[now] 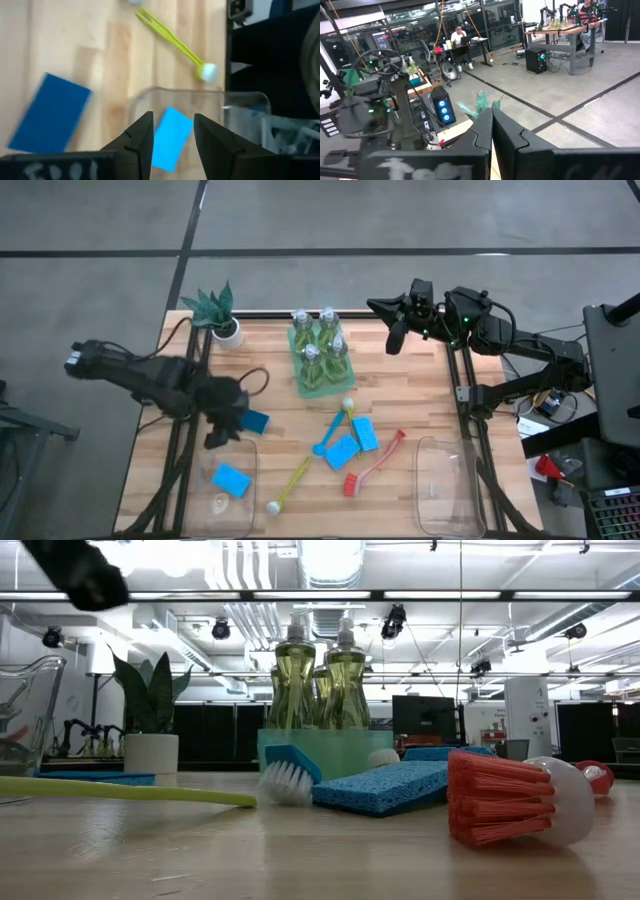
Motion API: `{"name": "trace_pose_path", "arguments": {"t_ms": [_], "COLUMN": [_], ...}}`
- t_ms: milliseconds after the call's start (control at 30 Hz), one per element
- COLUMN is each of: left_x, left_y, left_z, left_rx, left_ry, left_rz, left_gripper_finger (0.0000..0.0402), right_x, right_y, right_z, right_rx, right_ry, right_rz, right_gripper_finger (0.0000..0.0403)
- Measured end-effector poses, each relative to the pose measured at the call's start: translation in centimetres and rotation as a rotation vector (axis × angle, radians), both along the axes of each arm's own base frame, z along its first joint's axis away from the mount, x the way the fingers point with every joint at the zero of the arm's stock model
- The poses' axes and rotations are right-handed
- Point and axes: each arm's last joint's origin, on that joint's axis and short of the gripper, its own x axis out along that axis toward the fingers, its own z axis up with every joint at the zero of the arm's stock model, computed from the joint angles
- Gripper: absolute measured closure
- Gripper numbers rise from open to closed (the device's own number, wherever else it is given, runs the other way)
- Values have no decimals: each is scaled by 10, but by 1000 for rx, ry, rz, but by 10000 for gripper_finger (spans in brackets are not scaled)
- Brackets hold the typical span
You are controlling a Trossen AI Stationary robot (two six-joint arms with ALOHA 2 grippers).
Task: Pick & Place Kitchen Sink Supplies
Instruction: Put the blue sponge into the left transparent bin
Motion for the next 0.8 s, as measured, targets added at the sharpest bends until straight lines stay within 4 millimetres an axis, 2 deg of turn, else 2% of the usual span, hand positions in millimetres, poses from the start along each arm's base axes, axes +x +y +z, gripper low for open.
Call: {"name": "trace_pose_path", "arguments": {"t_ms": [133, 300, 433, 600, 800], "left_x": [9, 24, 40, 58, 64], "left_y": [20, 45, 56, 58, 59], "left_z": [-7, -22, -39, -67, -98], "left_rx": [68, 217, 335, 330, 344], "left_ry": [-4, 37, 107, 189, 281], "left_rz": [-38, -64, -98, -225, -322], "left_gripper_finger": [246, 189, 157, 154, 156], "right_x": [0, 0, 0, 0, 0], "right_y": [0, 0, 0, 0, 0], "right_z": [0, 0, 0, -1, -1], "right_rx": [0, -13, -13, -13, -17], "right_ry": [2, 9, 8, 9, 12], "right_rz": [0, 0, 0, 0, 0], "right_gripper_finger": [394, 394, 394, 394, 394]}}
